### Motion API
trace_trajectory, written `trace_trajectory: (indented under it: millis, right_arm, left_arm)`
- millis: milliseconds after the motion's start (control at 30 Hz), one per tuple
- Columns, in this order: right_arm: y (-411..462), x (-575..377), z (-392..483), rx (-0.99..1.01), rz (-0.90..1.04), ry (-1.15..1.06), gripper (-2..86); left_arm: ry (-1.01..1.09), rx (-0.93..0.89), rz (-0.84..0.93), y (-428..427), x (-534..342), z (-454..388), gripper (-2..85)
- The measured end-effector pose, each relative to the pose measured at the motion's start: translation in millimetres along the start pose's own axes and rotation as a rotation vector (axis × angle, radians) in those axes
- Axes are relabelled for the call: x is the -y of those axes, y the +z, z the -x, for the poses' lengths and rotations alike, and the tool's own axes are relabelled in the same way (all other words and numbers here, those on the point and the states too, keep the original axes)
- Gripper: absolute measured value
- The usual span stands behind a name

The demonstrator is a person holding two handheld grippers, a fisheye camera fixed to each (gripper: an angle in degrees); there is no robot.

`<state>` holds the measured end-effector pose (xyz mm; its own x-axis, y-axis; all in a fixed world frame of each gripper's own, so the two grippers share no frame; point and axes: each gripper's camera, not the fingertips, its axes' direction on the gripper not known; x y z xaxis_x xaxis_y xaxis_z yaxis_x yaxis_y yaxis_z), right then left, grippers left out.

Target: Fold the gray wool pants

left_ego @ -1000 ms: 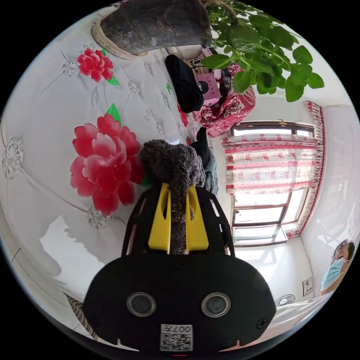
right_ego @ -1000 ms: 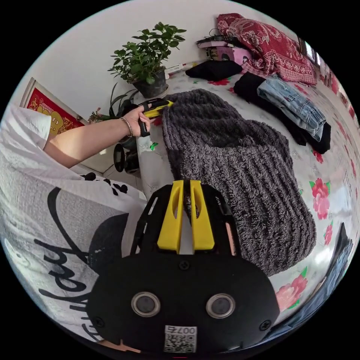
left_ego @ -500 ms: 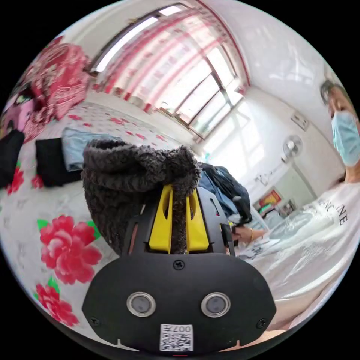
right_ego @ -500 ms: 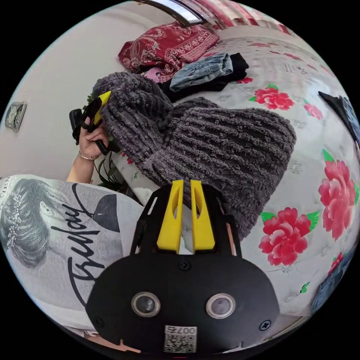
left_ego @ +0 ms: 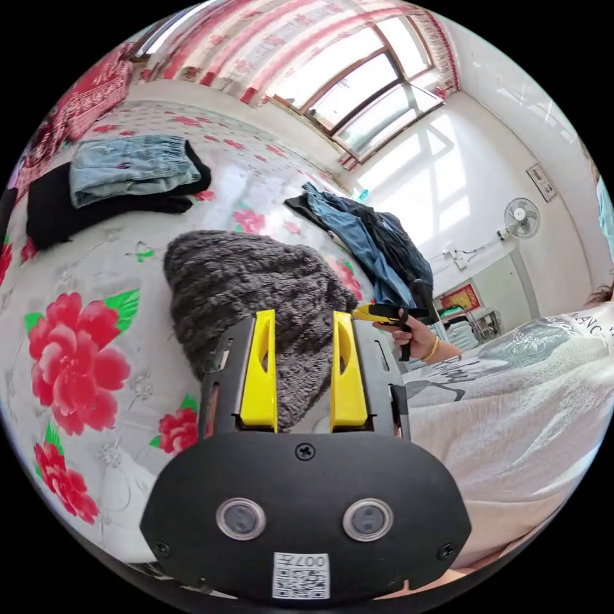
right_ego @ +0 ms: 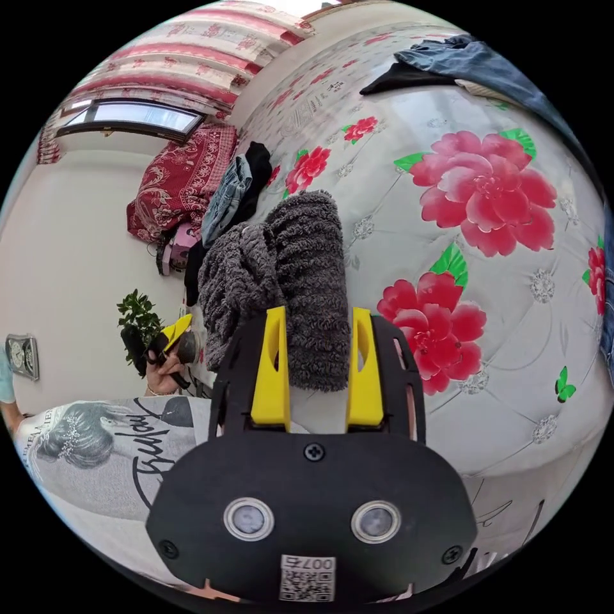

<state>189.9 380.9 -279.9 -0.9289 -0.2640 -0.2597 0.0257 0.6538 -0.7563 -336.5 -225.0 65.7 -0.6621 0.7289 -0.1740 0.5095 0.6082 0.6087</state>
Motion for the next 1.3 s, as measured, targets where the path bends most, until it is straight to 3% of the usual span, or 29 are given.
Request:
trace_trajectory:
  millis: [133, 367, 500, 833, 900, 1000, 1133, 1300]
  right_arm:
    - [10, 25, -29, -0.006, 0.034, 0.042, 10.3]
    - [58, 71, -38, -0.011, 0.22, 0.041, 7.5]
    - [52, 95, -18, -0.01, 0.246, -0.016, 5.9]
    - [-18, 250, 227, 0.089, -0.055, -0.552, 4.7]
    - [-10, 279, 268, 0.092, -0.099, -0.595, 4.9]
    - [26, 305, 311, -0.032, -0.173, -0.627, 5.3]
    - [106, 285, 299, -0.176, -0.036, -0.626, 5.8]
    - [187, 173, 198, -0.387, 0.303, -0.572, 5.7]
  left_arm:
    - [-0.194, 0.143, -0.033, -19, -13, 54, 17.4]
    - [-0.389, -0.024, 0.151, 93, -4, 126, 15.2]
    - [-0.446, -0.064, 0.089, 102, 18, 139, 9.3]
    - [-0.091, 0.011, -0.29, -19, 183, 130, 8.7]
    - [-0.088, 0.077, -0.359, -41, 205, 144, 9.7]
    - [-0.265, 0.231, -0.394, -56, 219, 181, 10.2]
    - [-0.424, 0.495, -0.344, -21, 177, 204, 8.1]
    - [-0.447, 0.538, -0.057, 88, 93, 195, 8.4]
